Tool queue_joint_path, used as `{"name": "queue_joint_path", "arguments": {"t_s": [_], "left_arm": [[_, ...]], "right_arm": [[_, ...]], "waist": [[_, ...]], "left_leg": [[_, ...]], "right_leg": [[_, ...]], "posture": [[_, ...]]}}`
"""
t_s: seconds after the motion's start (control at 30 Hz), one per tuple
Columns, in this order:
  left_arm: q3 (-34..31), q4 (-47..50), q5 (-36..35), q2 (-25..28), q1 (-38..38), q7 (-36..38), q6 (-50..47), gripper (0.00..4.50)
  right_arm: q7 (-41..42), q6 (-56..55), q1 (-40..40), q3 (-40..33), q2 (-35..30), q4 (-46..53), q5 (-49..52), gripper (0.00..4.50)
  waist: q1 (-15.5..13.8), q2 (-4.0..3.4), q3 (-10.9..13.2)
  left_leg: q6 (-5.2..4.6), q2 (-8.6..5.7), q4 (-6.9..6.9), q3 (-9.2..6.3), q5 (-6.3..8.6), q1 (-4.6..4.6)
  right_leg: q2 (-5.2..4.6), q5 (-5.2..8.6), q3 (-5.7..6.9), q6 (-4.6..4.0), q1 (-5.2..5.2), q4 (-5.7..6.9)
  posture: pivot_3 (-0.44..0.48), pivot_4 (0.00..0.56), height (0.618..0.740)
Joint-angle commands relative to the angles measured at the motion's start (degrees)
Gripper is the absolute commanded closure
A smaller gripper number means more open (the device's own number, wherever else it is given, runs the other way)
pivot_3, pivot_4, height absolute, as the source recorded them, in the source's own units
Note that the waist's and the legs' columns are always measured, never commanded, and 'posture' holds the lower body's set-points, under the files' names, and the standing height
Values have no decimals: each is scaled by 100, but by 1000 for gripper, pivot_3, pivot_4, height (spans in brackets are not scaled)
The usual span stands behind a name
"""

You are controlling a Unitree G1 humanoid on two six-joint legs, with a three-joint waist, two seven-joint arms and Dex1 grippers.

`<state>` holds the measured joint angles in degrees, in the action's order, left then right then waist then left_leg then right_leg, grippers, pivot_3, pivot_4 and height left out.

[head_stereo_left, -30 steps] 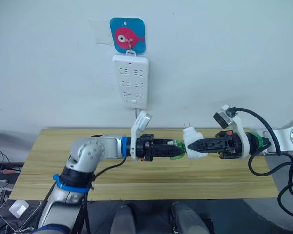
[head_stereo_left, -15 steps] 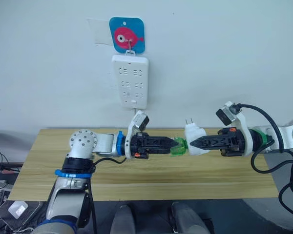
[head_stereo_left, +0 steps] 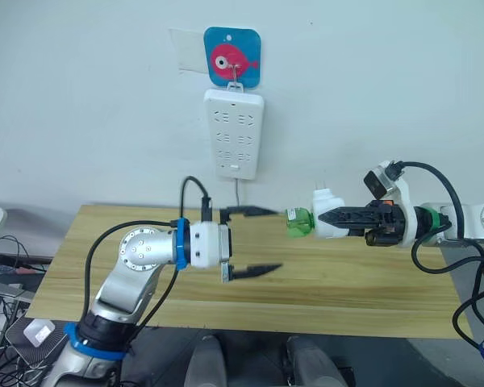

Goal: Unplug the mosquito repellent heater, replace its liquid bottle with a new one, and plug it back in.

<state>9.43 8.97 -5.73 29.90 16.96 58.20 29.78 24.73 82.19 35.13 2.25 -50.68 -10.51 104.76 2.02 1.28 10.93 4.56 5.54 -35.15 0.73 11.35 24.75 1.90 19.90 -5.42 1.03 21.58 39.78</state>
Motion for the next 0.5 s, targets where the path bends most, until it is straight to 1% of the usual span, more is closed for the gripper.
{"name": "queue_joint_path", "arguments": {"t_s": [0.03, 0.1, 0.3, 0.4, 0.5], "left_arm": [[-122, -720, 1021, -238, 168, -744, 2097, 55], [-171, -1046, 1457, -338, 316, -1136, 2736, 55], [-90, -1667, 2547, -720, 928, -2188, 3121, 55], [18, -1821, 2829, -764, 1142, -2495, 3242, 55], [134, -1905, 2944, -713, 1276, -2711, 3358, 55]], "right_arm": [[23, 63, 95, -203, -58, 126, 295, 1407], [-12, 54, 86, -196, -67, 133, 378, 1407], [-191, -30, 27, -92, -97, 291, 701, 1407], [-280, -86, 16, -50, -72, 335, 788, 1407], [-336, -121, 1, -28, -51, 376, 816, 1407]], "waist": [[-9, 0, 0], [-12, 0, 0], [-12, 0, 0], [-10, 0, 0], [4, 0, 0]], "left_leg": [[-9, 0, -2, 6, 5, 0], [-20, 3, -4, 9, 12, 1], [-26, 3, -5, 11, 14, 3], [-26, 3, -6, 11, 14, 1], [-26, 4, -6, 12, 14, 0]], "right_leg": [[-1, 0, -4, 0, 1, -1], [-1, 0, -5, 1, 1, -4], [-1, 0, -2, 2, 0, 1], [-1, 0, 0, 2, 0, 6], [0, 0, 0, 2, 1, 9]], "posture": [[-96, 204, 740], [-96, 204, 740], [-93, 204, 740], [-93, 204, 740], [-97, 205, 740]]}}
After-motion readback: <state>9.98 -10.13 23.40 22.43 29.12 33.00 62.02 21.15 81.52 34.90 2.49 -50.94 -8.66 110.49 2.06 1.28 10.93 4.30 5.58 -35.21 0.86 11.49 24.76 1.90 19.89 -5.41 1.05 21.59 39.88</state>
